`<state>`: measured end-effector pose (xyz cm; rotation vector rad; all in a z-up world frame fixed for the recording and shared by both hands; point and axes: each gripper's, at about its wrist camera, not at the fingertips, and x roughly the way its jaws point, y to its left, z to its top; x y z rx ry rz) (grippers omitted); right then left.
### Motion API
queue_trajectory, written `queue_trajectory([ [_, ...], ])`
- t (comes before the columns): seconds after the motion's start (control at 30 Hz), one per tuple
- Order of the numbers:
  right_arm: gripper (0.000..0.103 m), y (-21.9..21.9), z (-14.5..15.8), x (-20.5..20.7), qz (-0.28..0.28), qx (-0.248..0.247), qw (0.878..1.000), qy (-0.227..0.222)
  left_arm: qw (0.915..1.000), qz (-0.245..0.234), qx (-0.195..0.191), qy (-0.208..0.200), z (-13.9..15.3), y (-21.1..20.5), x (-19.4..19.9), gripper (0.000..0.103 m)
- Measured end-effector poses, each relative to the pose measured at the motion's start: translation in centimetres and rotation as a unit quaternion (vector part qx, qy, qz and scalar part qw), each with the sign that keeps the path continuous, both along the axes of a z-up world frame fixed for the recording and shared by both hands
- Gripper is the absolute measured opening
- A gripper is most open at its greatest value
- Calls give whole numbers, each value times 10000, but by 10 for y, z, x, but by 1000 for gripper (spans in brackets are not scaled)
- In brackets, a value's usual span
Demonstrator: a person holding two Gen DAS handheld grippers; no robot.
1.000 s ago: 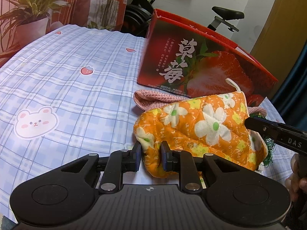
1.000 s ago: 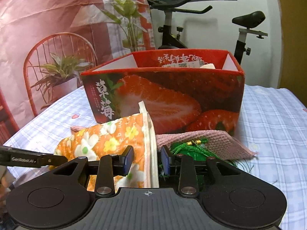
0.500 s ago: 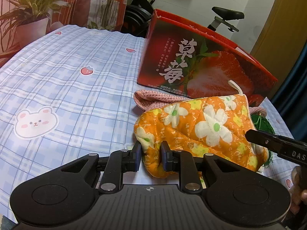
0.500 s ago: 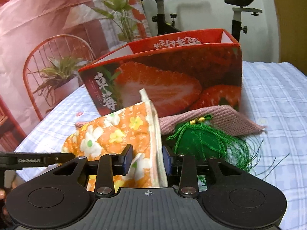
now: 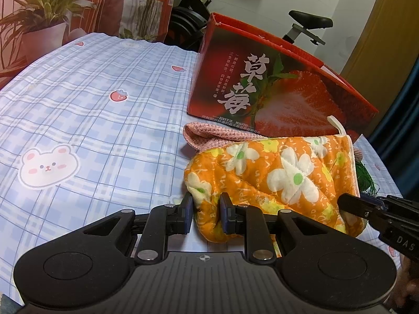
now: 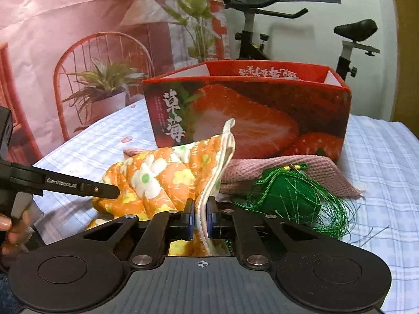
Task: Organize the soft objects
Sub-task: 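Lift the orange floral pouch off the pink cloth with both grippers, then carry the orange floral pouch over the red box with both grippers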
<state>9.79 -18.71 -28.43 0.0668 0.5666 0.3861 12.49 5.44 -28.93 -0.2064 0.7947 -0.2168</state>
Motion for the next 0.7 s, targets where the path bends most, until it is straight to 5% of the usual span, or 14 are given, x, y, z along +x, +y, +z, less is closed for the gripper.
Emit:
queue_trajectory([
  [0.53,8,2,-6,0,26,-99,9999,83,9999,7,-89,56,4,2,-1,21],
  [0.7,7,2,2,-1,60,-55,10000,-24,9991,-139,39,-391,33,3,-3,14],
])
